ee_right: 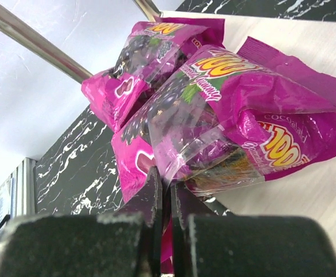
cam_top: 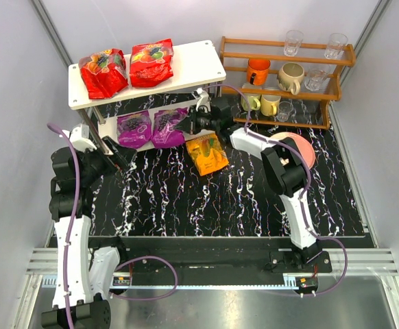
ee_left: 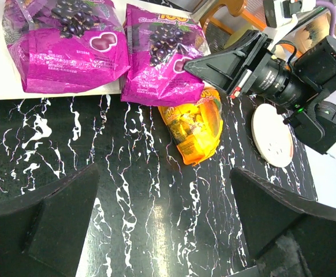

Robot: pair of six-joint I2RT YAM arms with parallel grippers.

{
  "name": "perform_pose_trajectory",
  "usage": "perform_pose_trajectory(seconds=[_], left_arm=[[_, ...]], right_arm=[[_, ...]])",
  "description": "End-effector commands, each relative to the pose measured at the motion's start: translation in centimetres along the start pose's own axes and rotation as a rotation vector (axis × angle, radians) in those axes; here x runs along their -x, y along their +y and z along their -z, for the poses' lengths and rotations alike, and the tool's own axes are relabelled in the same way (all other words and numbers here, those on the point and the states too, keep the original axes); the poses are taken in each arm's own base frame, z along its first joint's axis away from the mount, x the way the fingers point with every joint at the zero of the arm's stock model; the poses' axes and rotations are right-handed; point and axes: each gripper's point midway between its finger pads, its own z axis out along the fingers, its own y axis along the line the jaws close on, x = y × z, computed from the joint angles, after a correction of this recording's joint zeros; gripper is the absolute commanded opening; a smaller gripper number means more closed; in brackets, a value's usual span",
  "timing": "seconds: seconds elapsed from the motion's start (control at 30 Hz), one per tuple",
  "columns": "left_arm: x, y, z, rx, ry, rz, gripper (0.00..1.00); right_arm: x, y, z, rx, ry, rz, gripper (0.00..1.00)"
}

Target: Place and organize the candy bags onto the shelf

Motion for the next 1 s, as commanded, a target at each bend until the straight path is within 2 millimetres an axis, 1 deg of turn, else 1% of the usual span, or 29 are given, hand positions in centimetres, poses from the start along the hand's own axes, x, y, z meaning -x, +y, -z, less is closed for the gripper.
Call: perform_pose_trajectory(seconds=[0.0, 0.03, 0.1, 0.13, 0.23, 0.33, 0.4, 0.6, 0.63, 0.67, 0.87, 0.97], left_arm=[[0.9, -0.8, -0.2, -0.047, -0.029, -0.045, 0.99], [0.8, -0.8, -0.2, -0.049, -0.027, -0.045, 0.99], [0.7, -0.8, -0.3, -0.050, -0.022, -0.043, 0.99], [0.6, -0.8, -0.3, -0.050, -0.019, -0.042, 0.99], [0.5, -0.6, -0.4, -0.048, -0.017, -0.040, 0.99], [0.4, -0.6, -0.4, -0.049, -0.012, -0.037, 0.99], [0.4, -0.6, -0.5, -0.052, -0.012, -0.038, 0.99], [0.3, -0.5, -0.5, -0.049, -0.009, -0.037, 0.99], [0.2, -0.4, -0.6, -0.045, -0.008, -0.035, 0.99], [0.2, -0.4, -0.5, -0.046, -0.007, -0.035, 0.99], [0.1, -0.3, -0.7, -0.048, -0.006, -0.032, 0.99], [0.1, -0.4, -0.8, -0.053, -0.002, -0.029, 0.99]], right_arm=[[5.1, 2.1, -0.9, 0.099, -0.099, 0.088, 0.00], [4.5, 1.6, -1.1, 0.089, -0.071, 0.088, 0.00], [4.2, 1.1, -1.3, 0.083, -0.054, 0.099, 0.00], [4.0, 0.6, -1.2, 0.070, -0.038, 0.112, 0.00], [4.0, -0.3, -0.9, 0.045, -0.025, 0.133, 0.00], [4.1, -1.4, -0.6, 0.033, -0.014, 0.135, 0.05], [4.3, -1.9, -0.5, 0.045, -0.005, 0.135, 0.06], [3.6, -2.5, -0.8, 0.048, 0.019, 0.100, 0.03], [3.7, -2.5, -0.9, 0.050, 0.010, 0.101, 0.02], [3.4, -2.9, -1.1, 0.040, 0.011, 0.091, 0.02], [3.9, -4.2, -1.4, -0.024, -0.022, 0.076, 0.08], [4.2, -4.5, -1.7, -0.041, -0.030, 0.068, 0.32]])
